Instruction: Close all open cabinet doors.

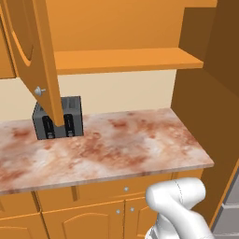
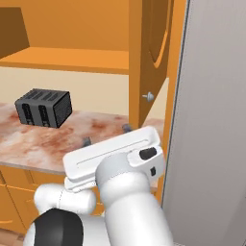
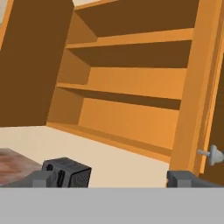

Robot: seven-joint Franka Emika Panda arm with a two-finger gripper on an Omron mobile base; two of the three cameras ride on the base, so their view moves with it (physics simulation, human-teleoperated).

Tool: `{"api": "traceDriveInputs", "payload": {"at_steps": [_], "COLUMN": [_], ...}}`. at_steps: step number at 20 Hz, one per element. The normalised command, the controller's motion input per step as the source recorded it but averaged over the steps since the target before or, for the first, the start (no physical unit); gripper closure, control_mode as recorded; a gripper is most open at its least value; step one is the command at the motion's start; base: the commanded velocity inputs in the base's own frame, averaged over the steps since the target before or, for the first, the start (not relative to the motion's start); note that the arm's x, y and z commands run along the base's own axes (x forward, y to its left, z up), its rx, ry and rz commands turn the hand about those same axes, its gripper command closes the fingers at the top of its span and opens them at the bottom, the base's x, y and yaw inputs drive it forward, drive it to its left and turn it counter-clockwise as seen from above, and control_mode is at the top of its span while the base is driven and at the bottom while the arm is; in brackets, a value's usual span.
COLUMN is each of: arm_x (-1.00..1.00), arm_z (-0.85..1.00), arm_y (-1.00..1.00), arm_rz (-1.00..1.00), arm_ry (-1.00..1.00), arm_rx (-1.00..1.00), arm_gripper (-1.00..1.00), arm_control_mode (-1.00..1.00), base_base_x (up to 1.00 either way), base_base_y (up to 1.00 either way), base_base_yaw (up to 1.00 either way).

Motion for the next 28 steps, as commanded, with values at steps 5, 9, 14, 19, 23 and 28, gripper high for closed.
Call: {"api": "traceDriveInputs", "payload": {"at_steps": [5,9,14,19,23,28], "arm_x": [0.37,0.26,0.23,0.25,0.20,0.20], "arm_z": [-0.10,-0.11,-0.15,-0.17,-0.10,-0.05], "arm_y": [-0.15,-0.19,-0.16,-0.11,-0.08,-0.13], "arm_rz": [0.06,0.06,0.05,0.02,0.00,0.00], "arm_ry": [0.00,0.01,0.04,0.05,0.05,0.05], "arm_rx": [0.00,0.00,0.00,0.00,0.00,0.00], "arm_gripper": [-1.00,-1.00,-1.00,-1.00,-1.00,-1.00], "arm_control_mode": [-1.00,-1.00,-1.00,-1.00,-1.00,-1.00], "base_base_x": [0.00,0.00,0.00,0.00,0.00,0.00], "base_base_y": [0.00,0.00,0.00,0.00,0.00,0.00], "base_base_yaw": [0.00,0.00,0.00,0.00,0.00,0.00]}}
